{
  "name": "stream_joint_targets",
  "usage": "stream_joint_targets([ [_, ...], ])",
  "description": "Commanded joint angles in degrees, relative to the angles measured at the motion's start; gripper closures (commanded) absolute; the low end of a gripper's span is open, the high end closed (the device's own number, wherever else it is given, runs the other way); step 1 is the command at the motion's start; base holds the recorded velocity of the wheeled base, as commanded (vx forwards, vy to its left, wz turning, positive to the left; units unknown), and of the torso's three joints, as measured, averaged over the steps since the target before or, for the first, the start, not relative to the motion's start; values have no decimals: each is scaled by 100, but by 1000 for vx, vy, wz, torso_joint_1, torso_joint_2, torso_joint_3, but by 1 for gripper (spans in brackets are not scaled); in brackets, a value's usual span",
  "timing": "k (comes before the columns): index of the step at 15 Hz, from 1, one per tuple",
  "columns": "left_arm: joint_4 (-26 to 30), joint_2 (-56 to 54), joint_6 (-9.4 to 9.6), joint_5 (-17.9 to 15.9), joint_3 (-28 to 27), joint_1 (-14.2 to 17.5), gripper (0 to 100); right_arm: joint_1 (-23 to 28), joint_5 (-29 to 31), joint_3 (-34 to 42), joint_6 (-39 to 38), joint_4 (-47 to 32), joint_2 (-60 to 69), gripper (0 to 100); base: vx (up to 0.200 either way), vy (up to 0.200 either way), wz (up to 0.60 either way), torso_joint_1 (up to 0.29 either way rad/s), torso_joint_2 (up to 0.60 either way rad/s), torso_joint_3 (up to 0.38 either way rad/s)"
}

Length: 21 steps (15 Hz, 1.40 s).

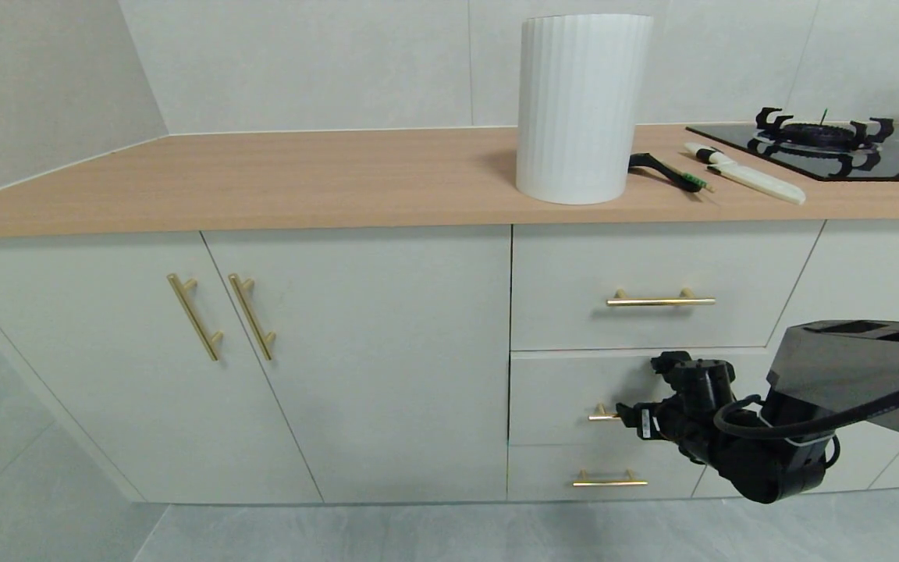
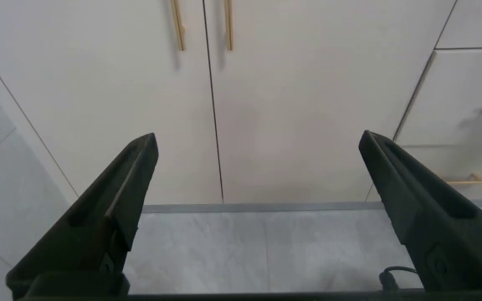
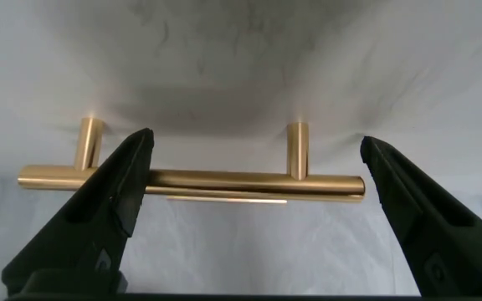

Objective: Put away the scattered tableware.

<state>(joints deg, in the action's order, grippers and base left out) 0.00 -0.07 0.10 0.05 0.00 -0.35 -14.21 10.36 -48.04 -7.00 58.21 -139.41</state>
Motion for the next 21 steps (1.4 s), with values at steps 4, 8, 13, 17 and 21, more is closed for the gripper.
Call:
stream_joint_targets([
  [4,0,7,-1,4,0,0,0,-11,1,164,32,-99,213,0,0,0,0,0,0,0],
  [8,0,7,-1,4,0,0,0,-46,-43,515,85,-969,1153,0,0,0,0,0,0,0],
  [13,0,7,-1,4,0,0,0,-257,-78,832,392,-1936,2823,0,0,0,0,0,0,0],
  [17,0,7,-1,4,0,0,0,-380,-17,735,287,-1822,3095,0,0,0,0,0,0,0],
  [21,0,7,-1,4,0,0,0,-380,54,735,164,-969,2603,0,0,0,0,0,0,0],
])
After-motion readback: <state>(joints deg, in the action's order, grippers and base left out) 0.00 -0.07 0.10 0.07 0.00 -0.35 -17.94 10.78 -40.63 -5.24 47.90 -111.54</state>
